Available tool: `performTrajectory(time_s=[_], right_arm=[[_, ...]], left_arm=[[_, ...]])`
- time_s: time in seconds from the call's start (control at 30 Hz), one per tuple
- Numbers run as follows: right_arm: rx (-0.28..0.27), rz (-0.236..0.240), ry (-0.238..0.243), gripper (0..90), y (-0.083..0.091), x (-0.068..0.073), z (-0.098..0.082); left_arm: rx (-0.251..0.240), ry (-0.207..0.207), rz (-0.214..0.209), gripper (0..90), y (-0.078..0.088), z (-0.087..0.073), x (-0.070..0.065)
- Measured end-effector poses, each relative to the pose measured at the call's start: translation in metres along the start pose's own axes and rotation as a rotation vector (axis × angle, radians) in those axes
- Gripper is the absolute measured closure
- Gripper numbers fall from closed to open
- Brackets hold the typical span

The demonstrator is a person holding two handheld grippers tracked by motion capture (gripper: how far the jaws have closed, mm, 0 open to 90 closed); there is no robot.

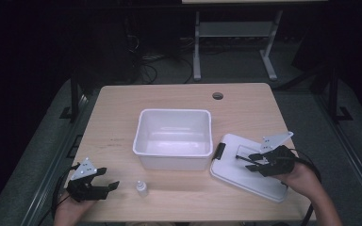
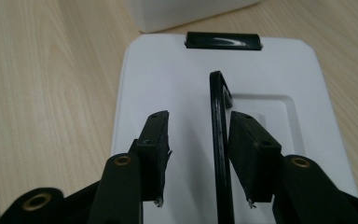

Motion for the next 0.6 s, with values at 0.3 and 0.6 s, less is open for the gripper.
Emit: performTrajectory(time_s=[0.3,0.6], right_arm=[[-0.054,-0.013,0.016,56.0,0.013,0.015,0.009],[-0.048,0.015,0.031,52.1,-0.001,0.034,0.008]], left_arm=[[0.005,-0.015,0.005,24.7,0.005,0.003,0.0],[0.013,-0.018,0.001,24.7,0.016,-0.001,-0.003]])
Point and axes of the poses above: each handheld gripper's, and its own axes: y roughly backward along the jaws, z roughly out of its top, x roughly to its left, the point moved 9 cm from there along -y, roughly forward along the jaws, and after that the axes turned 15 degrees about -z, right-handed, at the moved point
